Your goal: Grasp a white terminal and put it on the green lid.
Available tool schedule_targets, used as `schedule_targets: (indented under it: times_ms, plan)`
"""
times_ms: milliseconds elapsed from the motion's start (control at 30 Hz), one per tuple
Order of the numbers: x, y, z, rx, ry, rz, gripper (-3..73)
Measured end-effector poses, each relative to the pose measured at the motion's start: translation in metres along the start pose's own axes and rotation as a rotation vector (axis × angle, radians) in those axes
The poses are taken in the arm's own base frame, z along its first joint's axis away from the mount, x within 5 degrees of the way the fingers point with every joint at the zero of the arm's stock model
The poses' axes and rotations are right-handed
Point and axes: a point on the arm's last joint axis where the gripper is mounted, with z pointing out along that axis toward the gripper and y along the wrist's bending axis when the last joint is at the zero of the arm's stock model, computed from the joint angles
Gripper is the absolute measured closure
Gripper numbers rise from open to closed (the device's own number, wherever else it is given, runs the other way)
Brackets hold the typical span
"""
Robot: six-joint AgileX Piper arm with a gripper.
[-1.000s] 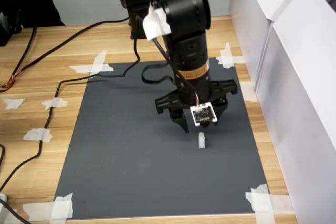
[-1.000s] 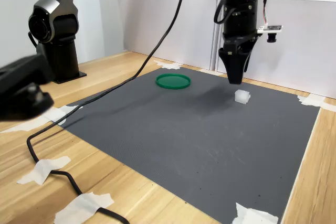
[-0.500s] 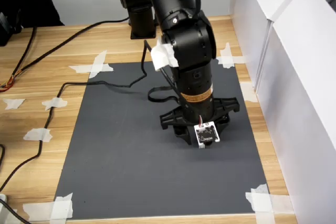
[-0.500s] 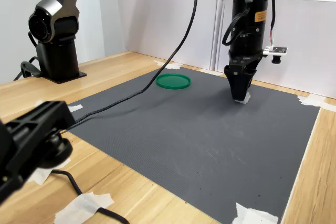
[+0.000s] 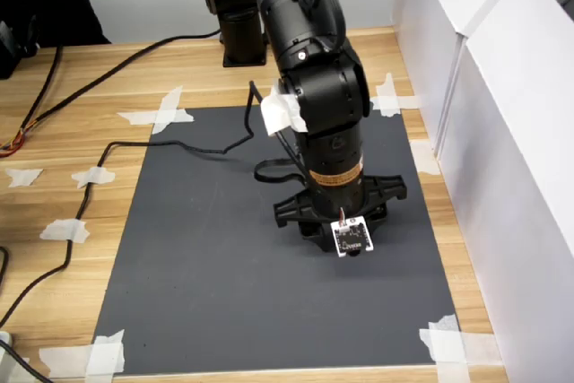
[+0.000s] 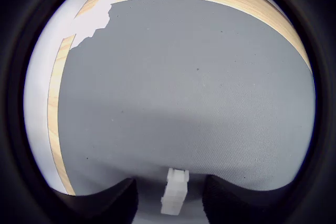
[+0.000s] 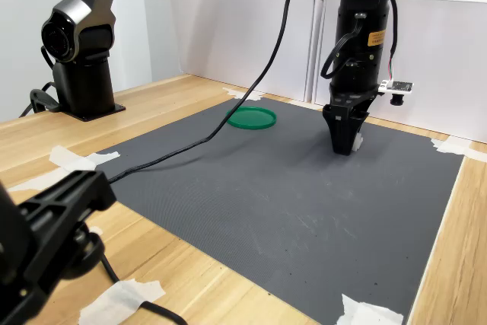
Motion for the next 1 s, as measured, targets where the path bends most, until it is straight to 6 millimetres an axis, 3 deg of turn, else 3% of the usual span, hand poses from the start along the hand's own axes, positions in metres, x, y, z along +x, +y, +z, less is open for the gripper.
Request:
schedule_targets:
  times_ms: [233, 367, 533, 667, 900, 1000]
  plan:
    - [-0.001, 0.000, 0.001, 0.003, -0.013, -0.003, 49.0]
    - [-0.001, 0.000, 0.001, 0.004, -0.012, -0.005, 59.8]
    - [0.003, -0.001, -0.005, 0.006, 0.015, -0.035, 60.0]
    - [0.018, -0.001, -0.028, 0.002, 0.004, -0.053, 60.0]
    - [0.080, 0.000, -0.070, -0.020, -0.002, -0.117, 60.0]
    - [0.110, 0.002, -0.076, -0.030, 0.016, -0.143, 60.0]
